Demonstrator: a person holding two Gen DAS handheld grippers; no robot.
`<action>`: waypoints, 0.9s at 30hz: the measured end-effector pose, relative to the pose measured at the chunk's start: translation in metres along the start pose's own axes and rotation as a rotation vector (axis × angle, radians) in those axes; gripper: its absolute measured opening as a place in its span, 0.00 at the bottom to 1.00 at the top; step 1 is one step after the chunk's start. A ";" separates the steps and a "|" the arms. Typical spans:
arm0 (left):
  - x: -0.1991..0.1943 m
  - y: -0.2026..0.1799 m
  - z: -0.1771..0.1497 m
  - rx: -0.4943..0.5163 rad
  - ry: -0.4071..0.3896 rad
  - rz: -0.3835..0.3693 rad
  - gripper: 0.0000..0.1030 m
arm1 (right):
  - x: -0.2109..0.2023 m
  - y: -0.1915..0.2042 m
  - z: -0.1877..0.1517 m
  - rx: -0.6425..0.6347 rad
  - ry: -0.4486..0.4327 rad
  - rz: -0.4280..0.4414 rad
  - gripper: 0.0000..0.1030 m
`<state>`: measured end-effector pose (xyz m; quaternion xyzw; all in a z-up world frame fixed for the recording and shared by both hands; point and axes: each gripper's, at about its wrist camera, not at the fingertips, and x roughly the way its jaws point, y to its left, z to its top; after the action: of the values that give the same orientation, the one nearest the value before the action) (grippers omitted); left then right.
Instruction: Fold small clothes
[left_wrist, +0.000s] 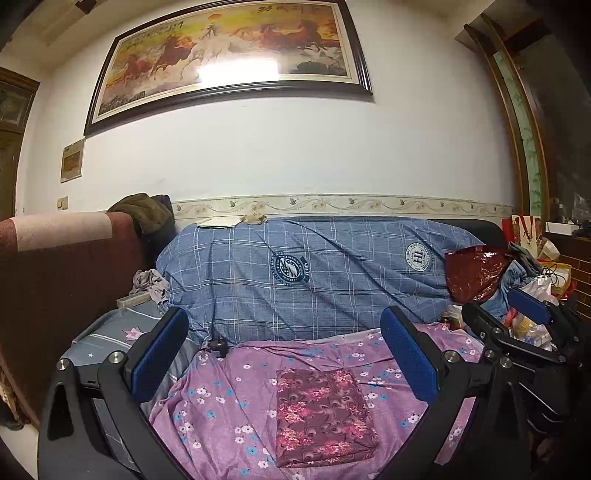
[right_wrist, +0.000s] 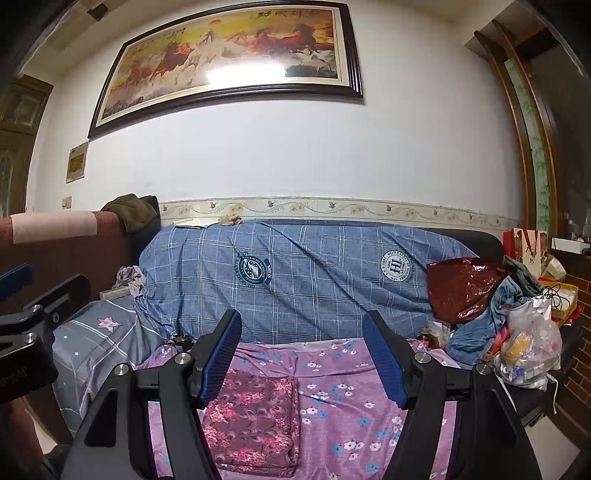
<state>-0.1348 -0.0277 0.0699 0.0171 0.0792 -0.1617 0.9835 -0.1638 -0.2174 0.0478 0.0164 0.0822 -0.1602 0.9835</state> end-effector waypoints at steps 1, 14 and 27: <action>0.000 0.000 0.000 0.001 0.000 -0.004 1.00 | 0.000 0.000 0.000 0.000 0.000 0.000 0.68; 0.007 0.007 0.005 -0.024 0.013 -0.043 1.00 | 0.006 0.008 0.001 -0.035 0.010 0.005 0.68; 0.059 0.010 0.013 -0.026 0.038 -0.037 1.00 | 0.066 0.018 0.004 -0.038 0.062 0.036 0.68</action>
<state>-0.0741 -0.0373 0.0731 0.0057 0.1004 -0.1782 0.9788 -0.0958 -0.2214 0.0411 0.0040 0.1156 -0.1402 0.9833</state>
